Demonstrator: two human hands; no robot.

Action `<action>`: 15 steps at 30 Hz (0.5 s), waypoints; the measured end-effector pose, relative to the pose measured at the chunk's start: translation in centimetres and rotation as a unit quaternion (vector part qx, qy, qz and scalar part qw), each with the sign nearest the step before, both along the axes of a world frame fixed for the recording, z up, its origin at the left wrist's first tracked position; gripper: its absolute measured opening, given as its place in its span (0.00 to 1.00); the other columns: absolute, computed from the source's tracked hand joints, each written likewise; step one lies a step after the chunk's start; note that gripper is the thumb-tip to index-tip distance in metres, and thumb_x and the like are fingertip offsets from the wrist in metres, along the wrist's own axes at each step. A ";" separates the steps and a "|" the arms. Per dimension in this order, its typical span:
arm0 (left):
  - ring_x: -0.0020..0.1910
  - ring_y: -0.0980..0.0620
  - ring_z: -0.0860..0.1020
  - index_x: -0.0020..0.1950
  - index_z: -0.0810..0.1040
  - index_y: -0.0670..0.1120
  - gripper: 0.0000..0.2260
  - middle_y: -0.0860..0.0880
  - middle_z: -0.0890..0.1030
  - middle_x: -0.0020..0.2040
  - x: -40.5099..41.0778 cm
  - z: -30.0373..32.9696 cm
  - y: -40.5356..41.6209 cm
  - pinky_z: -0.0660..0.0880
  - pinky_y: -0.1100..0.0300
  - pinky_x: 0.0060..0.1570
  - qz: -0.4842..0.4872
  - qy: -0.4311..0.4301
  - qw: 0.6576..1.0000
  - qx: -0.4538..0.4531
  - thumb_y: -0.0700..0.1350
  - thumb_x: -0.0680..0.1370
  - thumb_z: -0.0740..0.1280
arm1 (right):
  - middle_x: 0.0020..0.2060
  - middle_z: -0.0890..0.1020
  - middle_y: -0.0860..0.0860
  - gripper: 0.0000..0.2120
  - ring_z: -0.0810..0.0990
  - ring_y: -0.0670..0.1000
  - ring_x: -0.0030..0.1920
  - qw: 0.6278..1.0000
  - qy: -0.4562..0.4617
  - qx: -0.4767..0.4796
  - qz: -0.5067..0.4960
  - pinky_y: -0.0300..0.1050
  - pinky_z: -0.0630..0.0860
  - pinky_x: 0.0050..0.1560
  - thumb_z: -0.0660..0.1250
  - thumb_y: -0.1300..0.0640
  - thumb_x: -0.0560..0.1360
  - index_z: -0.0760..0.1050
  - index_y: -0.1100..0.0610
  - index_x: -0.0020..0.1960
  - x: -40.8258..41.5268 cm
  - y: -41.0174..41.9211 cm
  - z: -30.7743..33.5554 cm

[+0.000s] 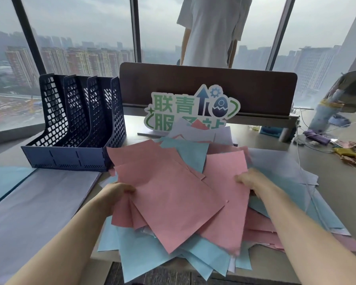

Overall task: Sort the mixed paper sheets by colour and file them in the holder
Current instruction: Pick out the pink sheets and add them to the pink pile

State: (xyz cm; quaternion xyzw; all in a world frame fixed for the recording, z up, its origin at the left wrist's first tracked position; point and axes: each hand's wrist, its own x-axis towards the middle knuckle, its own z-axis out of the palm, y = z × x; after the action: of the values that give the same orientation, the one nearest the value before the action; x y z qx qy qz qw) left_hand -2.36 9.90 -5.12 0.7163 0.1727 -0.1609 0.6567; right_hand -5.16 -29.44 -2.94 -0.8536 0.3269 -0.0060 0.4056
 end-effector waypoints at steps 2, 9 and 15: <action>0.39 0.38 0.80 0.51 0.78 0.37 0.07 0.34 0.82 0.45 -0.2 -0.1 0.1 0.80 0.42 0.47 0.000 -0.017 1.000 -0.014 0.32 0.74 0.68 | 0.48 0.82 0.62 0.11 0.80 0.62 0.49 0.991 -0.087 -0.056 -0.088 0.49 0.75 0.48 0.63 0.60 0.77 0.77 0.63 0.55 -0.9 -0.8 1.1; 0.42 0.40 0.81 0.54 0.78 0.38 0.13 0.35 0.83 0.47 -0.7 0.0 0.7 0.78 0.45 0.53 0.010 -0.107 0.993 -0.043 0.27 0.73 0.65 | 0.48 0.82 0.64 0.14 0.78 0.66 0.49 0.922 -0.295 -0.226 -0.108 0.52 0.72 0.45 0.59 0.56 0.76 0.80 0.58 0.54 -1.9 -2.5 9.3; 0.40 0.40 0.81 0.53 0.79 0.37 0.13 0.37 0.83 0.44 0.1 1.0 1.0 0.80 0.48 0.45 0.010 -0.135 0.990 -0.028 0.26 0.73 0.63 | 0.39 0.83 0.57 0.10 0.80 0.54 0.42 0.924 -0.329 -0.180 0.070 0.51 0.76 0.44 0.67 0.53 0.75 0.81 0.59 0.46 -1.3 -0.2 13.5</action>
State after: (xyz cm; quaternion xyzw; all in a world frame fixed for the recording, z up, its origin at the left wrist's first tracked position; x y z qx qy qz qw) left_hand -2.30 10.89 -4.17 0.7113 0.0852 -0.0614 0.6950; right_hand -6.44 -29.65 10.53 -0.8826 0.1079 -0.3172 0.3297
